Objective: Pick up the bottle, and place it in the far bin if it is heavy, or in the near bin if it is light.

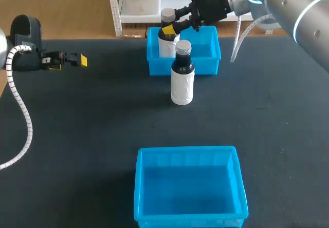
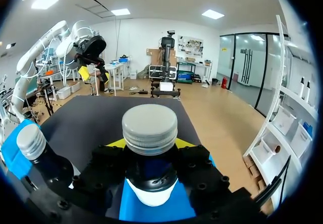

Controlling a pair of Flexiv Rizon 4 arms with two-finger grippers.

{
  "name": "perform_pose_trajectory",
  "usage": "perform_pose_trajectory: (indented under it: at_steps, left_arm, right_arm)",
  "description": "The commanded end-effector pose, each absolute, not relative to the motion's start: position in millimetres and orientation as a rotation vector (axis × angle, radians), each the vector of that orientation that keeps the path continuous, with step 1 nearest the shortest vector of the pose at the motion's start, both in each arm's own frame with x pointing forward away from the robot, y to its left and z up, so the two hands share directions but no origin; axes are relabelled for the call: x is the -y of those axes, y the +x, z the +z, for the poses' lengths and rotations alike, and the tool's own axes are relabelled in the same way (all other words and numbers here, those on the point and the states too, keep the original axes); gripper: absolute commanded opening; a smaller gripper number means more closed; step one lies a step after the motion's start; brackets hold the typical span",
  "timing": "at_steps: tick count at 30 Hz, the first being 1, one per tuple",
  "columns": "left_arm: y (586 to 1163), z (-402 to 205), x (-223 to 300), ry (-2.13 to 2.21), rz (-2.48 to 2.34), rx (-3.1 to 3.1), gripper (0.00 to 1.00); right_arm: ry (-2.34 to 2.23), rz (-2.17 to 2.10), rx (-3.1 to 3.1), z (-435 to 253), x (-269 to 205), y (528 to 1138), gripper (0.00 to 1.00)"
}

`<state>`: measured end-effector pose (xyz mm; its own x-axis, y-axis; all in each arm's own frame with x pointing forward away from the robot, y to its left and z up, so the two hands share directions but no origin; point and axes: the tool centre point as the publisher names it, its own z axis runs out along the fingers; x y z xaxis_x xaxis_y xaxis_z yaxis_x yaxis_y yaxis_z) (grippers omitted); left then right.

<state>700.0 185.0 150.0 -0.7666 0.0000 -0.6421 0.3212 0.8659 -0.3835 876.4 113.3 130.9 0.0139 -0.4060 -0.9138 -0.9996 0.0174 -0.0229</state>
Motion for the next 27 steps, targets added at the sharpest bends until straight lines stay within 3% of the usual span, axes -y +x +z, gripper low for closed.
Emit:
perform_pose_trajectory:
  at_steps: [1, 12, 14, 15, 16, 17, 27]
  left_arm:
    - [700.0, 150.0, -185.0, 0.231, -0.636, -2.374, 1.00]
    - [700.0, 150.0, -185.0, 0.231, -0.636, -2.374, 1.00]
    - [700.0, 150.0, -185.0, 0.231, -0.636, -2.374, 1.00]
    - [700.0, 150.0, -185.0, 0.231, -0.636, -2.374, 1.00]
    - [700.0, 150.0, -185.0, 0.231, -0.636, -2.374, 1.00]
    - [700.0, 150.0, -185.0, 0.231, -0.636, -2.374, 1.00]
    - [700.0, 150.0, -185.0, 0.231, -0.636, -2.374, 1.00]
  right_arm:
    - [-1.670, 1.173, -1.438, 131.0, -116.1, 886.8, 0.00]
    - [-1.668, 1.185, -1.444, 128.6, -116.4, 887.8, 0.00]
    - [-1.670, 1.187, -1.446, 128.6, -116.4, 887.9, 0.36]
    - [-1.671, 1.187, -1.446, 128.6, -116.4, 887.9, 0.42]
    - [-1.671, 1.186, -1.446, 128.6, -116.4, 888.0, 0.80]
    - [-1.671, 1.187, -1.446, 128.7, -116.4, 888.1, 1.00]
    - [-1.665, 1.178, -1.451, 131.8, -112.8, 889.0, 1.00]
